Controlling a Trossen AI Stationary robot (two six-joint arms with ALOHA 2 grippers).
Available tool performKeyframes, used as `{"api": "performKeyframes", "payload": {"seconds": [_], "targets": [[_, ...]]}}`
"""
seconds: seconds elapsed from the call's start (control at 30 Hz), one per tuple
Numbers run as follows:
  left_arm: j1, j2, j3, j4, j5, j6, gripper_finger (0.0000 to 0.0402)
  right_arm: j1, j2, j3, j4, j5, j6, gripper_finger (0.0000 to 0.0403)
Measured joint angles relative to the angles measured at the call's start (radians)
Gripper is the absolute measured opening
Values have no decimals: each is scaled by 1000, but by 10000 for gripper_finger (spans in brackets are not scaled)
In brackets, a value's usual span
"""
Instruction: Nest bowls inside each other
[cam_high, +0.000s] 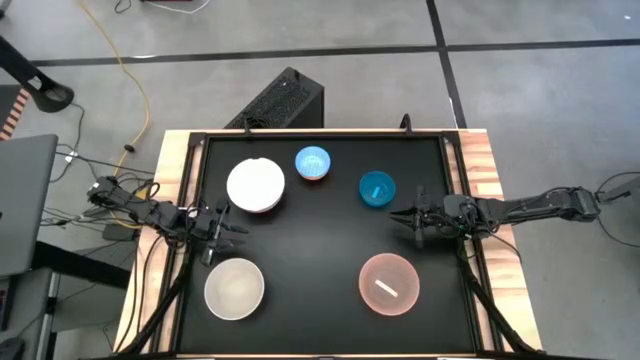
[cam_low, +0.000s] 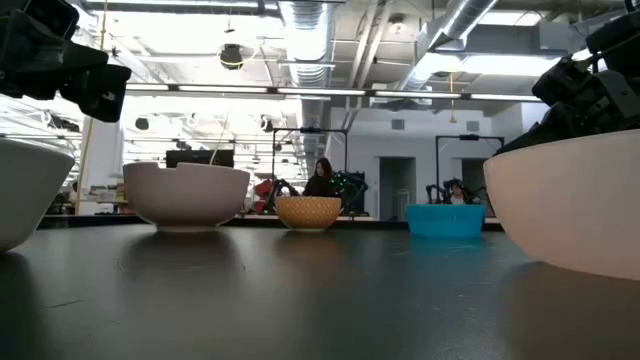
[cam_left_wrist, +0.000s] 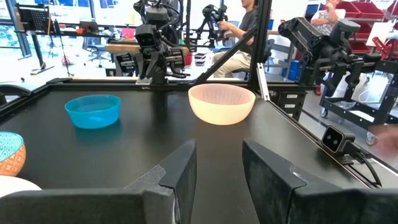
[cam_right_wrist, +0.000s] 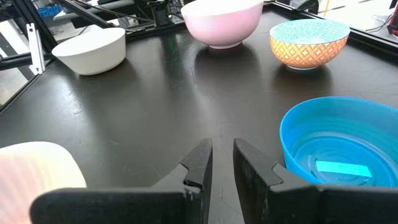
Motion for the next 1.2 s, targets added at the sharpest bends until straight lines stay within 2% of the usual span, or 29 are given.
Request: {"api": "performKeyframes", "payload": {"seconds": [0.5,0.7,0.83,1.1,1.2], "targets": [[0,0,0,0,0,0,118,0,0,0,0,0,-8,82],[0,0,0,0,0,0,118,0,0,0,4,0,-161,82],[0,0,0,0,0,0,118,0,0,0,79,0,-200,82],[0,0,0,0,0,0,118,0,0,2,282,10,-75,82],[0,0,0,0,0,0,118,0,1,28,297,-1,25,82]]}}
